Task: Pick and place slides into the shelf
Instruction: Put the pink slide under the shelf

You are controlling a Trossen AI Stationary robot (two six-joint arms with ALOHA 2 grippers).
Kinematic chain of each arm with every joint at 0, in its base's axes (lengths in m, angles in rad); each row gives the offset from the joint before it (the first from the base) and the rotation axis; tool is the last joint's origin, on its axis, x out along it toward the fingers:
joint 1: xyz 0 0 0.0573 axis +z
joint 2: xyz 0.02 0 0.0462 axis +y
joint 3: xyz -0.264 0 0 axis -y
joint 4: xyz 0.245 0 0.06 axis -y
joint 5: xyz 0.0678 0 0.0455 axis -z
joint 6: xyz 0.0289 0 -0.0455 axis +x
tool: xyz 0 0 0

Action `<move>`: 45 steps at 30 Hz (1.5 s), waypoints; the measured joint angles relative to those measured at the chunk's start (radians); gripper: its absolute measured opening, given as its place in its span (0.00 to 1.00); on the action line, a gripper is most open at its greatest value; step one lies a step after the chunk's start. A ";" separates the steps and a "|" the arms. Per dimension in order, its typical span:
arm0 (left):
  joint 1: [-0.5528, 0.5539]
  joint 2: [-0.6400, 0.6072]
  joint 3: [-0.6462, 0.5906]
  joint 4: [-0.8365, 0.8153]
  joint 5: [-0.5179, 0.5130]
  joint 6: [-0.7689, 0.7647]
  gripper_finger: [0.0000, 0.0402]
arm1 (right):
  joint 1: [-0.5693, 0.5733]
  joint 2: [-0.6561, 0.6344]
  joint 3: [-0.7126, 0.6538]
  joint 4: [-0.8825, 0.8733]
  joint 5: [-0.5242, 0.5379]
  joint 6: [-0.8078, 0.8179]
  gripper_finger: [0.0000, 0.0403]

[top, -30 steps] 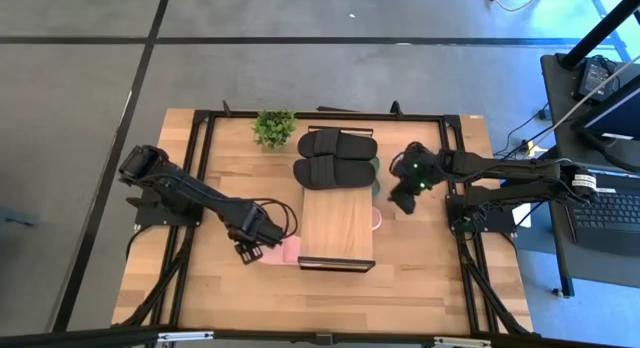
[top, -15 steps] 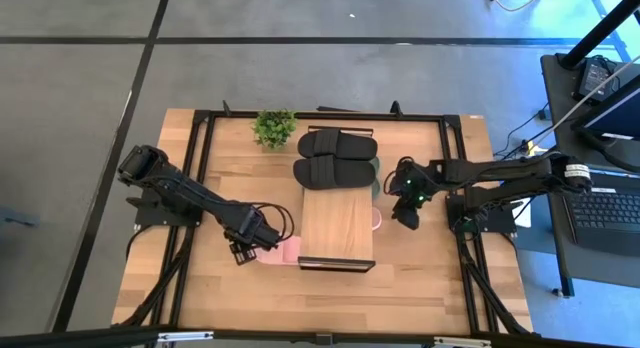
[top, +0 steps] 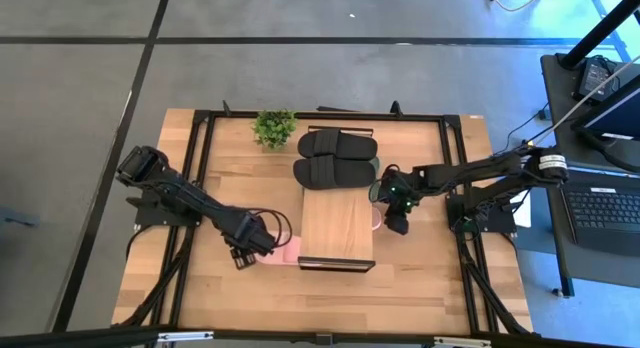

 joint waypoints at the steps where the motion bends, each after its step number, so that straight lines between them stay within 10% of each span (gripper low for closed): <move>1: 0.000 0.000 0.000 0.018 0.000 -0.006 0.47 | 0.000 0.006 0.000 0.007 -0.001 0.000 0.32; 45: 0.026 0.000 0.000 0.512 0.004 -0.138 0.47 | 0.053 0.021 -0.001 0.075 -0.010 0.039 0.32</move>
